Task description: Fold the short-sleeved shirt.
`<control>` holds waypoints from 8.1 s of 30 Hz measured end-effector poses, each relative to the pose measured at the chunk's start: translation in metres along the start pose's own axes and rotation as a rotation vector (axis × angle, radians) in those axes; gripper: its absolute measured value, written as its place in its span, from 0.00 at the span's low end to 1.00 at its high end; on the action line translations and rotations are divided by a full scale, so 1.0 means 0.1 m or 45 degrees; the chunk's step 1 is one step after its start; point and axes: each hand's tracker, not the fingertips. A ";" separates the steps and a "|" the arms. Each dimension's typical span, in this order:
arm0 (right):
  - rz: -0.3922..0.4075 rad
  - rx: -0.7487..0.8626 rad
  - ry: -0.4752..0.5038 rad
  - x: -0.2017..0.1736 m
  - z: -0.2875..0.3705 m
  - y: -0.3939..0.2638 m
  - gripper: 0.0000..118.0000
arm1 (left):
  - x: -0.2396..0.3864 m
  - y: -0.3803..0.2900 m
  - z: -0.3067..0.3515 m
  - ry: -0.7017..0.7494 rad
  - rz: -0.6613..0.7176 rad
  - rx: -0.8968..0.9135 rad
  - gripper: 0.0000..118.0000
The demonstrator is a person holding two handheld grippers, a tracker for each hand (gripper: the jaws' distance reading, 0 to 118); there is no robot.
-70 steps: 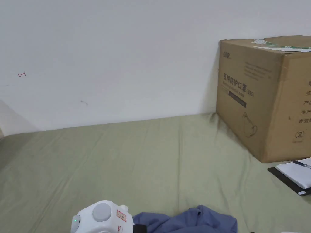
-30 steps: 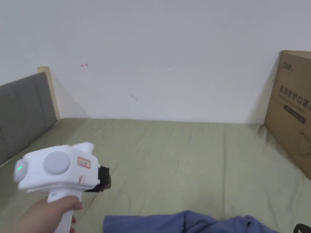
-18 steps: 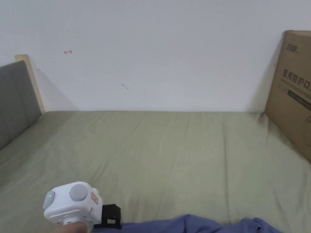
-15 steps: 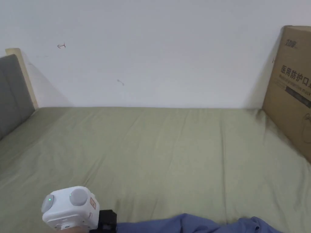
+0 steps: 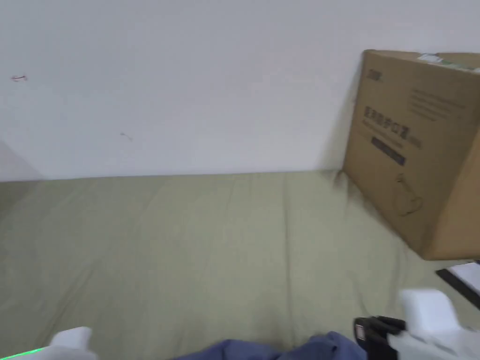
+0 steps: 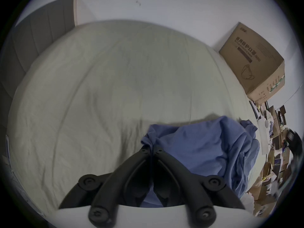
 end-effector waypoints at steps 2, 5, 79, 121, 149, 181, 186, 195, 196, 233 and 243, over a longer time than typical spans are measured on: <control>-0.116 -0.250 0.043 0.25 -0.42 0.23 0.00 | -0.08 0.00 0.12 -0.033 0.027 0.065 0.00; -0.280 -0.555 0.022 0.53 -1.02 0.39 0.38 | -0.14 0.01 0.26 -0.074 0.071 0.120 0.00; 0.099 -0.243 0.055 -0.06 -0.44 0.06 0.10 | 0.05 -0.12 0.94 -0.064 -0.197 -0.001 0.00; -0.049 0.339 0.360 -0.66 1.45 -0.75 0.00 | 0.15 -1.02 2.27 -0.180 -0.119 0.604 0.00; -0.054 0.013 0.192 -0.36 -0.09 -0.81 0.00 | -0.49 1.41 -1.45 0.224 -0.126 -0.203 0.80; -0.426 -0.642 -0.205 1.13 -2.66 0.56 0.89 | -0.20 1.13 -0.05 0.072 -0.266 0.116 0.01; -0.253 -0.705 -0.302 0.93 -2.75 0.60 0.86 | -0.24 1.13 -0.17 0.106 -0.283 0.067 0.01; -0.246 -0.504 -0.105 0.77 -1.84 0.86 0.00 | -0.26 0.97 0.16 0.112 -0.166 0.069 0.01; -0.239 -0.455 -0.100 0.77 -1.63 0.93 0.00 | -0.25 0.96 0.30 0.107 -0.162 0.085 0.01; 0.101 0.724 -0.413 -0.09 1.65 4.54 0.00 | 0.95 3.39 2.80 0.021 -0.107 0.877 0.01; 0.191 0.888 -0.552 -0.05 0.99 4.54 0.00 | 1.04 3.71 2.09 0.046 -0.100 0.986 0.01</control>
